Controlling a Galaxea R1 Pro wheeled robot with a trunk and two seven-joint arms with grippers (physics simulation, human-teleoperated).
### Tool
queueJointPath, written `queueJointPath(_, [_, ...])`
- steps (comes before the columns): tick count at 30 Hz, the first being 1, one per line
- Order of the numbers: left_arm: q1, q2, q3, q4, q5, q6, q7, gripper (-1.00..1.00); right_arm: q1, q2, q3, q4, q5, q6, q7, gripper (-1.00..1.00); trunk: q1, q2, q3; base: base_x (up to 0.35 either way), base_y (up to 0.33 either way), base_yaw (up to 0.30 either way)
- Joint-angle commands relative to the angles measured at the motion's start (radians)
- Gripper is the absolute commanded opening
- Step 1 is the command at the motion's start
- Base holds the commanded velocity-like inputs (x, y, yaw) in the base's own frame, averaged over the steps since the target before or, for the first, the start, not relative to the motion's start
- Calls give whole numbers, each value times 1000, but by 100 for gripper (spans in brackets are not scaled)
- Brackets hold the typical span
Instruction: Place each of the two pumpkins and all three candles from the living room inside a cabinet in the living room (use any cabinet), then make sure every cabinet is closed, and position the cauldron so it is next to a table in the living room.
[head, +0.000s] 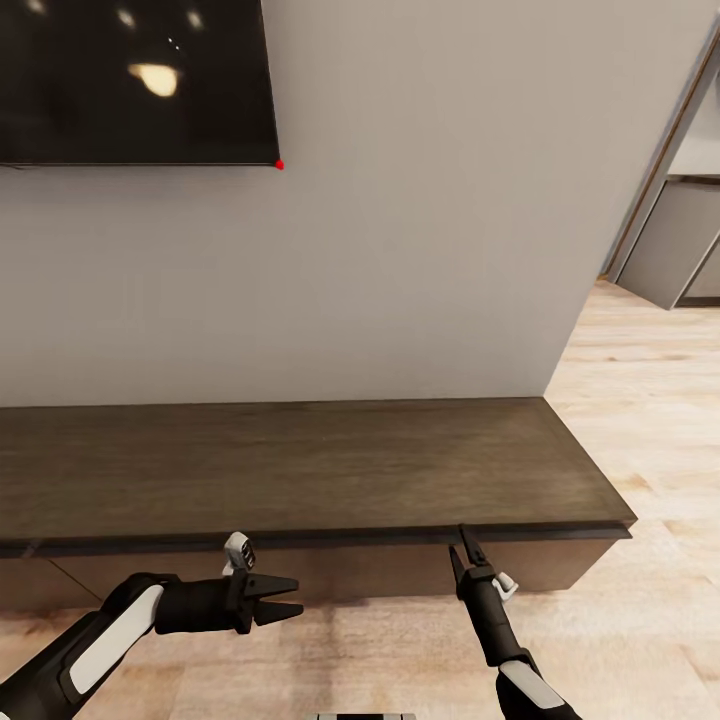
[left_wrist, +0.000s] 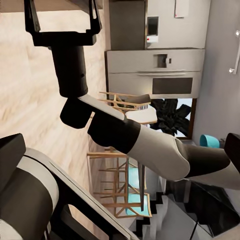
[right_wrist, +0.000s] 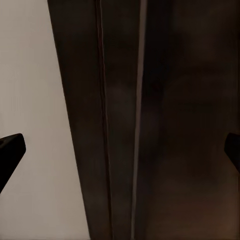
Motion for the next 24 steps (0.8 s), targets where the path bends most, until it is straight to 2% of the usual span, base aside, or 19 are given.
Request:
queueJointPath(1, [-1, 1, -3, 1, 4, 4, -2, 100, 0, 0, 5, 1, -10, 5, 3, 100, 0, 0, -1, 0, 0, 0])
queueJointPath(24, [-1, 1, -3, 1, 4, 4, -2, 100, -1, 0, 5, 17, -10, 6, 0, 100, 0, 0, -1, 10, 0, 0])
